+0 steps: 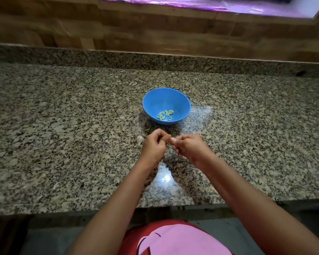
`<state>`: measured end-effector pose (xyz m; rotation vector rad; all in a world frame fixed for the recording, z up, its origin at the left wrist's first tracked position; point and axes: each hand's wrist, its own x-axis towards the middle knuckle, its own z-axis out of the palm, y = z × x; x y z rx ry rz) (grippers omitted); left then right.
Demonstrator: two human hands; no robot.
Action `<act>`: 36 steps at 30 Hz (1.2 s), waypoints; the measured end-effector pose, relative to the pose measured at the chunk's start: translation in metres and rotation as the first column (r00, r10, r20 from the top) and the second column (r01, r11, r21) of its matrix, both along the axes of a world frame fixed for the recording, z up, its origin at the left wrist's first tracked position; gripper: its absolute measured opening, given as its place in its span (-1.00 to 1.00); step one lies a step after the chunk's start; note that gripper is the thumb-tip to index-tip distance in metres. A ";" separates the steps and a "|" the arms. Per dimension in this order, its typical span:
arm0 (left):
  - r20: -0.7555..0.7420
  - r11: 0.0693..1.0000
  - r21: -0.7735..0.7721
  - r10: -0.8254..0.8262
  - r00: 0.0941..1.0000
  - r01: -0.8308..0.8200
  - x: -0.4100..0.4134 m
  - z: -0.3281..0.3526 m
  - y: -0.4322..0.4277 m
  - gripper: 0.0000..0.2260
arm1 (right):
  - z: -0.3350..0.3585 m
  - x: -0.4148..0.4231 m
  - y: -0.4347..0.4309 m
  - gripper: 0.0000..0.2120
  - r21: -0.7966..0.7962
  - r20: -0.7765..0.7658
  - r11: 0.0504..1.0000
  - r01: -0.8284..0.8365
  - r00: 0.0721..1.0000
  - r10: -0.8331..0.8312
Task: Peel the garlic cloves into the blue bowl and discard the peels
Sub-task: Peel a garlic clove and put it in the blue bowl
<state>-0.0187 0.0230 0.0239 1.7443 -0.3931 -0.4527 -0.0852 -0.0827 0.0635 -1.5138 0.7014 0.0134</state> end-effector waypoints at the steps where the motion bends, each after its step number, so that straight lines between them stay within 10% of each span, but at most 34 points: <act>1: -0.011 0.999 0.036 0.008 1.000 -0.008 0.000 0.000 -0.002 -0.81 | -0.003 -0.002 0.002 -0.87 -0.298 0.004 0.953 -0.061 0.998 0.065; 4: -0.195 0.997 0.027 0.076 0.978 -0.072 -0.004 0.000 -0.008 -0.76 | -0.018 -0.005 0.003 -0.93 -0.929 -0.011 0.353 -0.108 0.964 0.265; 5: -0.238 0.995 -0.009 0.098 0.966 -0.103 -0.005 -0.001 -0.010 -0.76 | -0.021 -0.004 0.003 -0.93 -0.932 0.006 0.352 -0.089 0.965 0.262; 8: -0.169 0.992 -0.033 0.113 0.979 -0.120 -0.005 -0.006 -0.010 -0.77 | -0.014 0.001 0.001 -0.84 -0.380 0.040 0.924 -0.045 0.997 0.065; 11: -0.161 0.991 -0.041 0.122 0.979 -0.130 -0.006 -0.006 -0.009 -0.79 | -0.009 0.001 -0.002 -0.83 0.186 0.065 0.982 -0.006 0.998 -0.007; 27: 0.131 0.975 0.107 0.182 0.975 -0.196 -0.015 0.002 -0.012 -0.89 | -0.020 0.000 0.008 -0.80 -0.318 0.104 0.941 0.118 0.991 -0.089; 36: 0.341 0.993 0.118 -0.042 0.939 0.002 -0.009 0.004 0.006 -0.88 | -0.010 -0.007 0.003 -0.85 -0.172 0.077 0.983 0.062 0.996 -0.050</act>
